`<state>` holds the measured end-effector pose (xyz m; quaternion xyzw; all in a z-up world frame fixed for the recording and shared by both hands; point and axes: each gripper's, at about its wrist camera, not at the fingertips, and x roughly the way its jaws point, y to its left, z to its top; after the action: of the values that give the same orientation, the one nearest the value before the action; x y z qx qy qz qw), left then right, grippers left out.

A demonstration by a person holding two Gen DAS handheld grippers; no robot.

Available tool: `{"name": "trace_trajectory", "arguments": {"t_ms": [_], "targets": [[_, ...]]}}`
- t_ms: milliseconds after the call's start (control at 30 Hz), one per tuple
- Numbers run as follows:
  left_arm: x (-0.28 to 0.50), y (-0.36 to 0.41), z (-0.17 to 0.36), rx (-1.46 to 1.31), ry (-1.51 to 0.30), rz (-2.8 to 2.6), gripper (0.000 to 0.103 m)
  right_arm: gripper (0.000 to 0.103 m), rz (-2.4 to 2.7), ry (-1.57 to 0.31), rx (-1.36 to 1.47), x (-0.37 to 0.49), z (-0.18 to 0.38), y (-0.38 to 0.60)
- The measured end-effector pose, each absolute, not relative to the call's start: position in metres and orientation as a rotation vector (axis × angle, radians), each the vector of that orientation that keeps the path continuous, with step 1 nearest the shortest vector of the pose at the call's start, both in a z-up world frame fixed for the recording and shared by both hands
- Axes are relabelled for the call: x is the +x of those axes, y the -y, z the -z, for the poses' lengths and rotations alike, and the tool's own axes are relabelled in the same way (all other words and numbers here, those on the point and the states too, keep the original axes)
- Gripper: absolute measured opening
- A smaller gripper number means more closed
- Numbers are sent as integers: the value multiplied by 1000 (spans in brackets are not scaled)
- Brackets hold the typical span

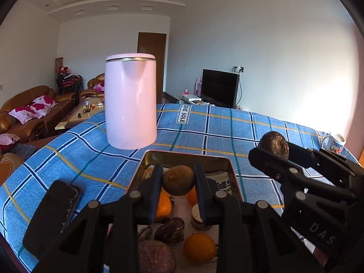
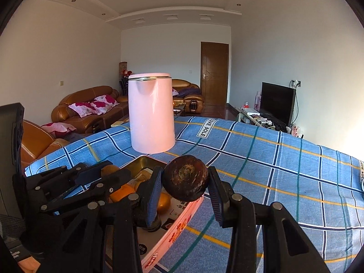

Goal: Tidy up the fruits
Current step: 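Carry the mangosteen and the small tan fruit over the tin with both grippers, then lower both grippers into the tin and open them to release the fruits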

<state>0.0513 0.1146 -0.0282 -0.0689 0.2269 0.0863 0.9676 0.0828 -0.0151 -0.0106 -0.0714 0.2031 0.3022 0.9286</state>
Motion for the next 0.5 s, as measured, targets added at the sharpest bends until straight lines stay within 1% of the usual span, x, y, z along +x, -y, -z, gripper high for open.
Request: {"name": "trace_trajectory", "arguments": {"t_ms": [500], "targets": [[53,-146,42,-183,-512,-200,29,42,-658,-522,-215,87,35,-18]]}}
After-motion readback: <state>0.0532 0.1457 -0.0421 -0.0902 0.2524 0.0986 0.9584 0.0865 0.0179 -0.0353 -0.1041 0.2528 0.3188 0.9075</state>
